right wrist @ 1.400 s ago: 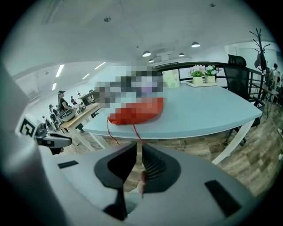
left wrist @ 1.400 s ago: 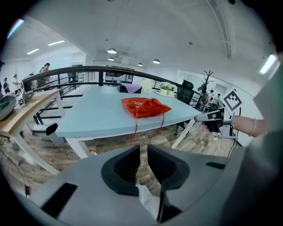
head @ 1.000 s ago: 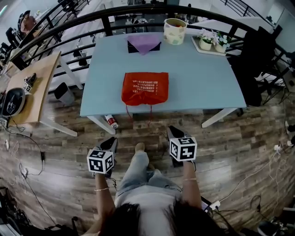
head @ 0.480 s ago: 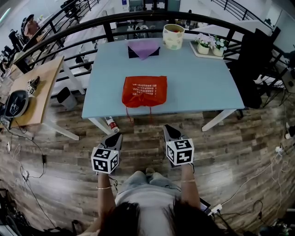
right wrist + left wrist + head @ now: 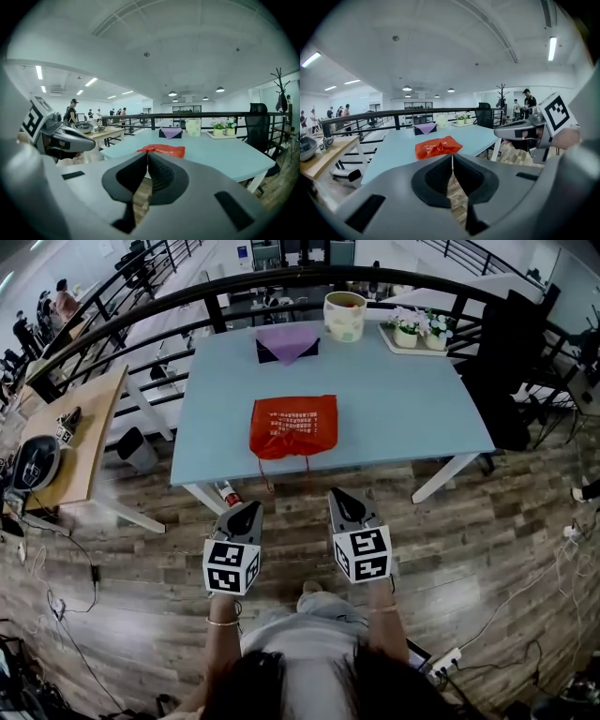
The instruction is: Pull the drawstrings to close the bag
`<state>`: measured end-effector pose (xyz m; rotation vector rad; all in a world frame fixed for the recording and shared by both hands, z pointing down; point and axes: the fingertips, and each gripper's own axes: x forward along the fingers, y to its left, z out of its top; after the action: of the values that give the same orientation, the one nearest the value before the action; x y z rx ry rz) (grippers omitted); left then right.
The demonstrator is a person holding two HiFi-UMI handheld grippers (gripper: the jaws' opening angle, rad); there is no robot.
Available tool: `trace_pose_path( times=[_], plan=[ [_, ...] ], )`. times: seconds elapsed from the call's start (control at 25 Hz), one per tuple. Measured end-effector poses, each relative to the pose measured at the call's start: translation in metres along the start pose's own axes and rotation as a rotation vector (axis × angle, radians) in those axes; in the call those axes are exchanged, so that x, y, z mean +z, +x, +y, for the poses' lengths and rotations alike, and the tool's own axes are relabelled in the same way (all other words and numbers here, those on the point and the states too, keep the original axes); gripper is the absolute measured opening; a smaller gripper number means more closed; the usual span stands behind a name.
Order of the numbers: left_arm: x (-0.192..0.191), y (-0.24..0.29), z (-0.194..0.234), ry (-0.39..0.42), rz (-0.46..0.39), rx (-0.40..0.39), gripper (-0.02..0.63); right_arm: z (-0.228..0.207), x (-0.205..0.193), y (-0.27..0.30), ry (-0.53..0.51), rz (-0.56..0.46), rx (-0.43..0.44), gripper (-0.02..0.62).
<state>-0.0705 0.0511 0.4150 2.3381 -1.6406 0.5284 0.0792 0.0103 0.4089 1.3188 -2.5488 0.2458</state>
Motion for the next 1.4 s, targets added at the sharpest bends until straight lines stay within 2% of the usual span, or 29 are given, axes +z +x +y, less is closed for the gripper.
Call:
trace_pose_path(
  times=[0.56,0.88,1.4],
  plan=[
    [0.015,-0.074,-0.003,0.02,-0.095,-0.009,0.025,0.054,0.038,-0.057,-0.072,-0.123,-0.074,0.031],
    [0.007,-0.121,-0.01,0.018,-0.133,-0.032,0.025,0.095,0.038,-0.092,-0.089,-0.141,-0.089,0.031],
    [-0.006,-0.177,-0.03,0.031,-0.165,-0.069,0.025,0.132,0.034,-0.145,-0.097,-0.156,-0.138,0.031]
  ],
)
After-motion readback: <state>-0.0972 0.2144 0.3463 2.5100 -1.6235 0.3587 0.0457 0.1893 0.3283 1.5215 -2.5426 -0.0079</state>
